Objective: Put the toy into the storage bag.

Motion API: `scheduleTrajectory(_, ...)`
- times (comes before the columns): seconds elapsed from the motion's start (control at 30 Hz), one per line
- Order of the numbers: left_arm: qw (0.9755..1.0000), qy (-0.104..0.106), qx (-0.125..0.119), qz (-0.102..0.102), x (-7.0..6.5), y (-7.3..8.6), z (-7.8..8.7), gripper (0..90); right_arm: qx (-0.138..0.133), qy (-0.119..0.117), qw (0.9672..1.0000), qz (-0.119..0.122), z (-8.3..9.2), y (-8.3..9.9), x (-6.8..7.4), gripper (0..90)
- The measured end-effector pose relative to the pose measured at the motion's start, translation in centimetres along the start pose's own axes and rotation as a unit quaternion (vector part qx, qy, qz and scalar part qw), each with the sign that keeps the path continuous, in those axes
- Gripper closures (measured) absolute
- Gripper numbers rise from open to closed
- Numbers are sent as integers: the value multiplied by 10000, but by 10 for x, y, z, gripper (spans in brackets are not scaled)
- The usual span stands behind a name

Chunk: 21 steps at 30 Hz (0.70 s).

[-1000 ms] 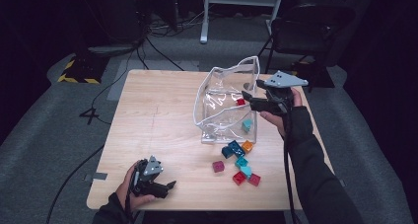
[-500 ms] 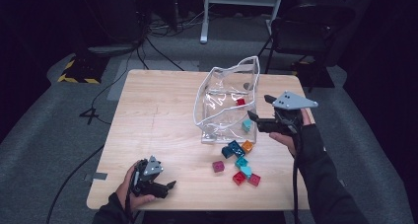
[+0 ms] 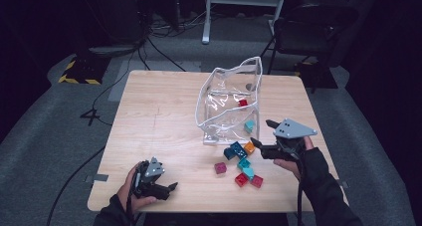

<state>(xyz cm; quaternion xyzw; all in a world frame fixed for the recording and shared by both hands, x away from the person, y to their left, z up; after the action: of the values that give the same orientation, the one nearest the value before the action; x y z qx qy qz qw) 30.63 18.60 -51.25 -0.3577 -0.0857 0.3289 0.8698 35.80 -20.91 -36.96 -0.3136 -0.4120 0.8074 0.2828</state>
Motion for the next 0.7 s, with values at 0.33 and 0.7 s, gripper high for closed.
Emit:
scheduleTrajectory(0.33, 10000, -8, 2, 14, 0, 0, 0, 110, 224, -321, 9992, -23, 7, 41, 14, 248)
scheduleTrajectory(0.7, 10000, -9, 3, 14, 0, 0, 0, 110, 434, -593, 9972, -136, 16, 81, 23, 259)
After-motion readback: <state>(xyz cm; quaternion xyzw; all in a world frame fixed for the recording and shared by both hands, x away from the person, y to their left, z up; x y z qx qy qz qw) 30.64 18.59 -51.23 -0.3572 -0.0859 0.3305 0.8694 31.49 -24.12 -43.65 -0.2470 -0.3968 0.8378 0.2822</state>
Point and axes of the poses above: each handheld gripper's, and its own axes: z roughly backward along the jaws, y roughly out of its underside, x roughly to its left, the point moved 1 cm from there along -z, roughly forward along the jaws, and after that the axes turned 5 degrees about y, right-handed, at the moved point
